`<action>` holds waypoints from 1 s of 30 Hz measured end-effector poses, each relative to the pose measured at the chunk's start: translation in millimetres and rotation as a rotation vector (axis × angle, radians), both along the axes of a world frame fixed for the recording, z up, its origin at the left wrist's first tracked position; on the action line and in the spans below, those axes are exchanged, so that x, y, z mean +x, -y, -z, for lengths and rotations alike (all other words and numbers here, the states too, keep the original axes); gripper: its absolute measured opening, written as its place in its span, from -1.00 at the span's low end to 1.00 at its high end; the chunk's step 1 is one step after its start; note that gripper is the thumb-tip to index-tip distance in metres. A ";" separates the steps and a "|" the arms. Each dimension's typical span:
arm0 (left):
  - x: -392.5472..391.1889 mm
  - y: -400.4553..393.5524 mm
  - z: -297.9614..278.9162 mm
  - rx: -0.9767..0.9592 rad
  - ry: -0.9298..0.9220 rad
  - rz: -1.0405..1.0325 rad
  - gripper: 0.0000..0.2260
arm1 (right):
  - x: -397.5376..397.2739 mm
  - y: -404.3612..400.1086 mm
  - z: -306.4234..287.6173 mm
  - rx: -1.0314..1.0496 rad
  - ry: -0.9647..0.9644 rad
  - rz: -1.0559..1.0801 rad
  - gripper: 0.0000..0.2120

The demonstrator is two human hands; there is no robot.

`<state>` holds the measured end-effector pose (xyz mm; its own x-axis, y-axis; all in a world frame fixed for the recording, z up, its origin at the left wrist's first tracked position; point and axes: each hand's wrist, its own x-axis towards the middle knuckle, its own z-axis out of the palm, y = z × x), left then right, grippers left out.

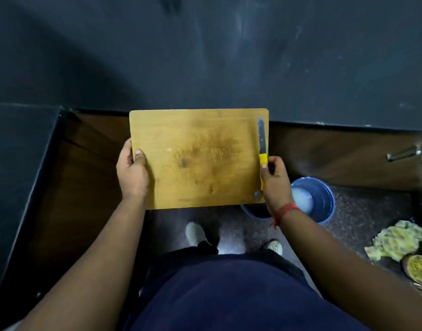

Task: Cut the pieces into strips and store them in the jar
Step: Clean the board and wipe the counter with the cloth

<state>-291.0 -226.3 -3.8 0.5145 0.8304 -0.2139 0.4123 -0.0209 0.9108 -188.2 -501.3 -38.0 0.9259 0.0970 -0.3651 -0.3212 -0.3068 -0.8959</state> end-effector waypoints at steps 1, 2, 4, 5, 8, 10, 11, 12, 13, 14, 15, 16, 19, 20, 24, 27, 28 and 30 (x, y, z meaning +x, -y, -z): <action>7.0 -11.7 -2.5 0.002 0.012 0.011 -0.72 | 2.1 -9.4 -5.7 -0.013 0.025 0.019 -0.95; 15.3 -27.1 -7.2 -0.001 0.025 0.026 -0.71 | 4.2 -21.9 -11.7 -0.021 0.048 0.041 -0.94; 32.3 -53.5 -17.2 -0.008 0.041 0.065 -0.70 | 10.3 -43.9 -24.3 -0.032 0.077 0.084 -0.93; 41.1 -64.9 -22.1 -0.011 0.042 0.078 -0.71 | 15.4 -54.5 -31.0 -0.037 0.082 0.106 -0.92; 68.2 -89.1 -37.9 -0.004 0.046 0.121 -0.73 | 38.6 -82.1 -51.1 0.001 0.040 0.170 -0.91; 89.1 -101.5 -43.9 -0.001 0.034 0.151 -0.73 | 60.0 -95.1 -63.1 -0.005 0.037 0.190 -0.88; 99.4 -106.3 -45.2 -0.010 0.027 0.160 -0.72 | 71.1 -99.0 -67.6 -0.027 0.039 0.193 -0.88; 112.1 -112.4 -46.4 -0.017 0.022 0.167 -0.70 | 84.8 -103.8 -72.8 -0.060 0.042 0.192 -0.88; 123.5 -117.2 -47.1 -0.017 0.008 0.179 -0.70 | 97.0 -107.6 -76.5 -0.095 0.045 0.186 -0.89; 136.8 -121.3 -48.0 -0.018 -0.007 0.188 -0.69 | 110.7 -111.3 -79.3 -0.130 0.053 0.180 -0.89; 149.5 -125.2 -48.5 -0.021 -0.021 0.194 -0.69 | 123.6 -114.4 -81.0 -0.158 0.063 0.173 -0.90; 160.9 -128.4 -49.2 -0.024 -0.034 0.202 -0.69 | 135.5 -117.7 -82.0 -0.180 0.066 0.164 -0.90; 200.8 -142.8 -50.8 -0.017 -0.060 0.207 -0.67 | 178.0 -132.6 -82.1 -0.228 0.041 0.134 -0.91; 212.6 -148.1 -51.3 -0.009 -0.072 0.209 -0.65 | 191.7 -138.8 -80.5 -0.245 0.033 0.118 -0.91; 255.8 -169.2 -53.4 -0.003 -0.132 0.221 -0.63 | 239.9 -162.9 -77.5 -0.291 0.017 0.069 -0.88; 284.0 -184.5 -51.6 0.000 -0.171 0.219 -0.62 | 268.0 -178.1 -76.2 -0.349 0.051 -0.003 -0.90; 292.5 -187.9 -51.7 0.005 -0.183 0.225 -0.61 | 275.5 -182.9 -75.0 -0.370 0.060 -0.023 -0.90; 306.9 -193.1 -49.6 0.002 -0.220 0.252 -0.62 | 286.9 -191.1 -73.6 -0.413 0.060 -0.048 -0.88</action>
